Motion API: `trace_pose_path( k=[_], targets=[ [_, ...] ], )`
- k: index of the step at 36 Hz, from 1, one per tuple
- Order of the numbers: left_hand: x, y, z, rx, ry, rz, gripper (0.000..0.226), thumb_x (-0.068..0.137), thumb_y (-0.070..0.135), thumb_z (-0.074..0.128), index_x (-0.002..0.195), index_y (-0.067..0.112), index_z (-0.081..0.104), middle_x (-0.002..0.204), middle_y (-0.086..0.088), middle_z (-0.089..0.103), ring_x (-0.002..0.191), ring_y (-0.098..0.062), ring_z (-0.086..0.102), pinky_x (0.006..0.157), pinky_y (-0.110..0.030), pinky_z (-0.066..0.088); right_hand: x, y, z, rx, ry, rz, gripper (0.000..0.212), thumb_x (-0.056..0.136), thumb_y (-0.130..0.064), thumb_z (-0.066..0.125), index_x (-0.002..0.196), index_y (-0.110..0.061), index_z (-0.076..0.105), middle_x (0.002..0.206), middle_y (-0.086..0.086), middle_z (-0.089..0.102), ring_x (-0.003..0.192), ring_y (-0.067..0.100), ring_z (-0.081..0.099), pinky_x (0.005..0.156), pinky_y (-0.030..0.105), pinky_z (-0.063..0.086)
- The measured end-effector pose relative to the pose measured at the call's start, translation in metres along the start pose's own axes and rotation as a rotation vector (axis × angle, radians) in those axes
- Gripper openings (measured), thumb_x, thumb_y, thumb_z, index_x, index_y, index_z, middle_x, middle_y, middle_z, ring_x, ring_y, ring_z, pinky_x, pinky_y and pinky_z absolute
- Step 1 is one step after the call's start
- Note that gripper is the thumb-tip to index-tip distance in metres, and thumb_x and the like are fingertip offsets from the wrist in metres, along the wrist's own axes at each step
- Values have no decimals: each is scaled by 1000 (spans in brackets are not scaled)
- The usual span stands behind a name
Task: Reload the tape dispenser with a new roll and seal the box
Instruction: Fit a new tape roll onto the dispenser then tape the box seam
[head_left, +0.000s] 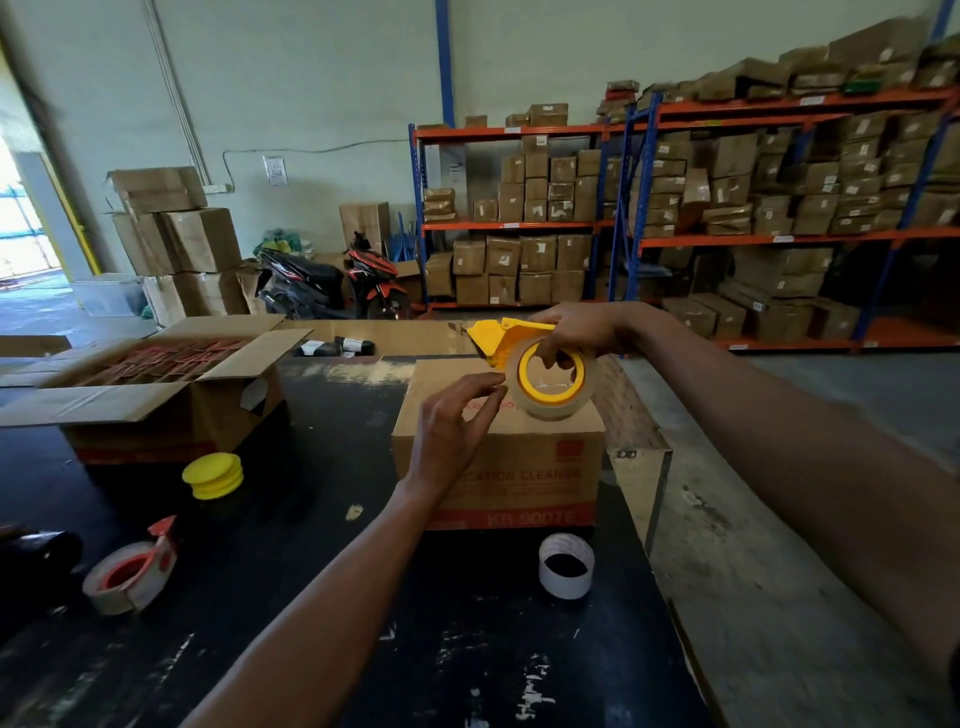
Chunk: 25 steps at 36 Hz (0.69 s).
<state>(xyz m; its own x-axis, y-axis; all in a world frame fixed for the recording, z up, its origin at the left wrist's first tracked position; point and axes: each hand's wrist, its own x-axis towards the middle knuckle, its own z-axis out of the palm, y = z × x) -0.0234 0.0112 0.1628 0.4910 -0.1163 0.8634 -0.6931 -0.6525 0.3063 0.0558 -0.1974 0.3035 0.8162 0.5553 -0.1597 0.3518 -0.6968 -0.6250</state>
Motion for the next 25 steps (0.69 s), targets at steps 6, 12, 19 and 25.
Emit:
trace_pose_path(
  k=[6,12,19,25],
  targets=[
    [1,1,1,-31,57,-98,15,93,7,72,107,6,76,103,-2,78,95,-3,69,85,-10,52,-1,1,2,44,7,-25,33,84,-18,70,115,-29,66,97,14,64,79,24,59,70,39,51],
    [23,-4,-7,-20,68,-180,7,96,12,67,102,10,72,93,2,76,76,-5,65,68,-13,49,-6,5,8,25,-24,-7,18,90,-23,74,106,-22,66,90,9,63,74,19,60,64,31,52],
    [34,-9,-11,61,16,-17,4,99,12,63,102,9,64,106,-1,62,88,-8,62,68,-27,58,-17,16,6,42,-24,33,24,89,-26,75,111,-22,66,88,7,65,75,17,61,63,29,52],
    [45,-3,-17,-51,-117,-172,5,106,22,53,102,22,56,91,6,68,53,-15,63,49,-38,55,-23,16,2,-69,44,18,11,90,-26,73,99,-22,68,89,9,67,76,20,63,68,33,53]
  ],
)
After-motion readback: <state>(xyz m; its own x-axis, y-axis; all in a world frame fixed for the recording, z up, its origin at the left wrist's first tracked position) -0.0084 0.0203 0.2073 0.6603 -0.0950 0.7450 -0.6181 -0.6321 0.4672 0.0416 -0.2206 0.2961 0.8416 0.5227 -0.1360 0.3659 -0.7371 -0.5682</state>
